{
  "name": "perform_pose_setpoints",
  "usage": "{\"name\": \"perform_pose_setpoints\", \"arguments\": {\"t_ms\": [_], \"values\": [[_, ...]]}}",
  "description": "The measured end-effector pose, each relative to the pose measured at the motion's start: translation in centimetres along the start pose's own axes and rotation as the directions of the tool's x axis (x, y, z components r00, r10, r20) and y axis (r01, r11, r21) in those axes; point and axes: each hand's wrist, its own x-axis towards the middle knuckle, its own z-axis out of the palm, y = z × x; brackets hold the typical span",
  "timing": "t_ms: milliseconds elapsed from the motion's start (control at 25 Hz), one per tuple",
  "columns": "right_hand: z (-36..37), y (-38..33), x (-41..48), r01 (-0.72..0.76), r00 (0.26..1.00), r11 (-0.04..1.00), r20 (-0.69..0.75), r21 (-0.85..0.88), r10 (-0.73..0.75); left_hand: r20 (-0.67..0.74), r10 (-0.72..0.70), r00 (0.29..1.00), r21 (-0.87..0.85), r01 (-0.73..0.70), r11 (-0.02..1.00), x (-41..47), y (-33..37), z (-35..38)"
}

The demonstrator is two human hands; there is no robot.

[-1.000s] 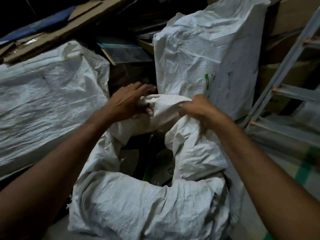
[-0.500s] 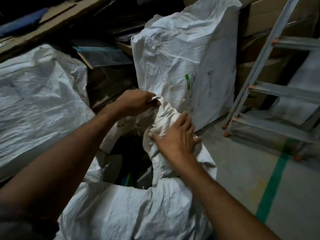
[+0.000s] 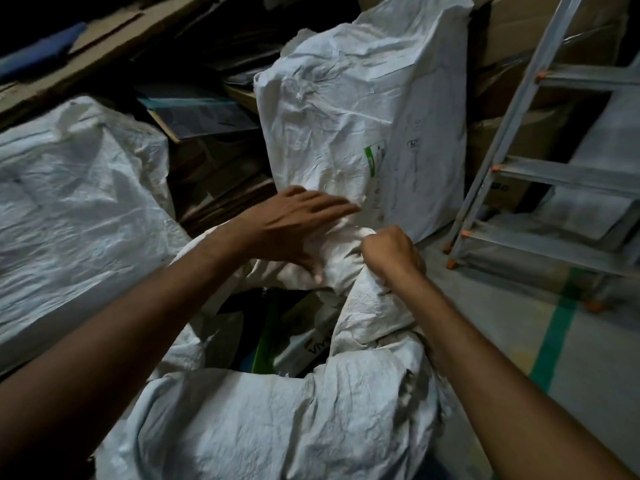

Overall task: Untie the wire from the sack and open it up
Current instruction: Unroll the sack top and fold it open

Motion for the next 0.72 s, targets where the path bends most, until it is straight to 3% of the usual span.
{"name": "perform_pose_setpoints", "arguments": {"t_ms": [80, 160, 280, 400, 480, 560, 640, 720], "values": [[-0.5, -0.2, 0.0, 0.069, 0.997, 0.996, 0.021, -0.06, -0.068, 0.119, -0.035, 0.992, -0.056, 0.042, 0.998, 0.4, 0.4, 1.9], [-0.3, -0.1, -0.7, 0.156, 0.979, 0.976, -0.108, -0.15, -0.173, 0.1, -0.041, 0.994, -0.135, 0.054, 0.989, 1.0, 0.2, 3.4], [2.4, 0.8, -3.8, 0.248, 0.903, 0.939, -0.293, -0.24, -0.313, 0.121, -0.06, 0.991, -0.01, 0.061, 0.998, 1.9, -1.0, 3.7], [6.6, 1.2, -5.5, 0.229, 0.957, 0.903, -0.088, -0.362, -0.277, 0.201, -0.092, 0.975, -0.011, 0.096, 0.995, 2.3, -2.7, 2.0], [7.5, 1.6, -4.0, 0.165, 0.977, 0.871, -0.047, -0.464, -0.21, 0.225, -0.11, 0.968, -0.006, 0.114, 0.993, 2.2, -3.7, 0.9], [6.0, 1.6, -2.1, 0.173, 0.97, 0.902, -0.087, -0.396, -0.225, 0.223, -0.176, 0.959, 0.033, 0.173, 0.984, 1.8, -4.9, 0.8], [3.7, 1.5, -0.1, 0.179, 0.977, 0.964, -0.077, -0.196, -0.197, 0.165, -0.254, 0.953, 0.048, 0.249, 0.967, 1.1, -5.4, 1.1], [1.5, 1.5, 0.9, 0.104, 0.994, 0.995, -0.039, 0.003, -0.104, 0.074, -0.216, 0.973, 0.072, 0.211, 0.975, 0.8, -4.1, 1.8]]}}
